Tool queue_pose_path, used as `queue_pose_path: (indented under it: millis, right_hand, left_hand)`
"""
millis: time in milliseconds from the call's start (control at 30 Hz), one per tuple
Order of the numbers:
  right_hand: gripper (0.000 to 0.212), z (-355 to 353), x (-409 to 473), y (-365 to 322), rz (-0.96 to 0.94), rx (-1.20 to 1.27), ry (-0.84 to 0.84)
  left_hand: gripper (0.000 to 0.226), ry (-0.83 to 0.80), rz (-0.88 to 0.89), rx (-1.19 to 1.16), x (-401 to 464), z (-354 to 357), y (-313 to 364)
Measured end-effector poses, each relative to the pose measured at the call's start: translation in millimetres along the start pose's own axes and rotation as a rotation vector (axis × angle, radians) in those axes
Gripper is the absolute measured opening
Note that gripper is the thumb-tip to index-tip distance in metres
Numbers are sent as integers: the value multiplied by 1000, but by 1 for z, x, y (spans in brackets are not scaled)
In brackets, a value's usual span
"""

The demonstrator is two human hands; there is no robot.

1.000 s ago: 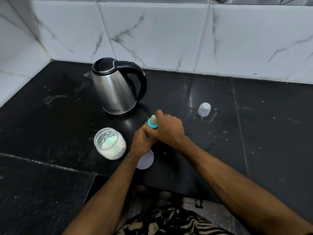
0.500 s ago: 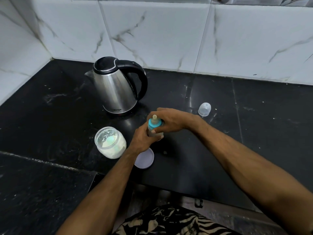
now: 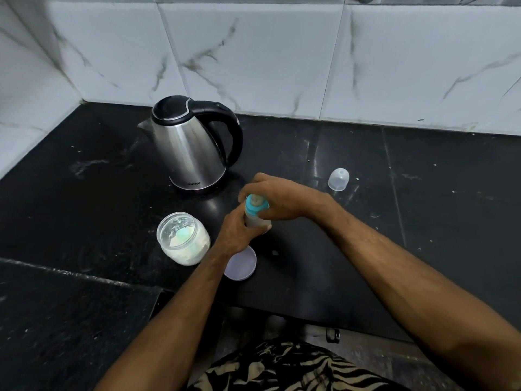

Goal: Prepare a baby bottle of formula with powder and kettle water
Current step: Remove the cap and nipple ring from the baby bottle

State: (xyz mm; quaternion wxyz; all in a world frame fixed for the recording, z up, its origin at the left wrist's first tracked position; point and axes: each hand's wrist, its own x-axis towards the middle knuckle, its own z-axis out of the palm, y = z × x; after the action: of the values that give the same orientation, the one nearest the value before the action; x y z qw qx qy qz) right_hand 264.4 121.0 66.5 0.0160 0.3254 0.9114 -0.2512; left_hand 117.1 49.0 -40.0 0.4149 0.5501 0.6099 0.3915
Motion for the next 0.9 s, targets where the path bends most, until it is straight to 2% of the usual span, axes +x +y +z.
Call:
queue_pose_path:
  millis: [100, 233, 300, 433, 533, 600, 700, 800, 900]
  right_hand:
    - [68, 6, -3, -3, 78, -36, 118]
    - [52, 16, 0, -12, 186, -166, 245]
    - [46, 14, 0, -13, 122, -126, 195]
    - [50, 7, -3, -6, 13, 5, 50]
    - [61, 9, -6, -8, 36, 51, 103]
    - [66, 12, -6, -12, 142, -93, 210]
    - [56, 17, -1, -18, 261, -245, 292]
    - [46, 15, -1, -21, 219, -191, 237]
    - [48, 7, -4, -21, 145, -121, 124]
  left_hand:
    - [40, -8, 16, 16, 1, -1, 0]
    - [41, 6, 14, 32, 2, 0, -4]
    - [41, 4, 3, 22, 3, 0, -5]
    - [46, -3, 4, 38, 4, 0, -7]
    - [47, -19, 20, 32, 4, -1, -7]
    - [48, -23, 21, 37, 6, -1, -9]
    - [53, -13, -1, 52, 7, -2, -12]
    - [39, -19, 19, 46, 5, -1, -9]
    - [38, -34, 43, 40, 4, -2, -7]
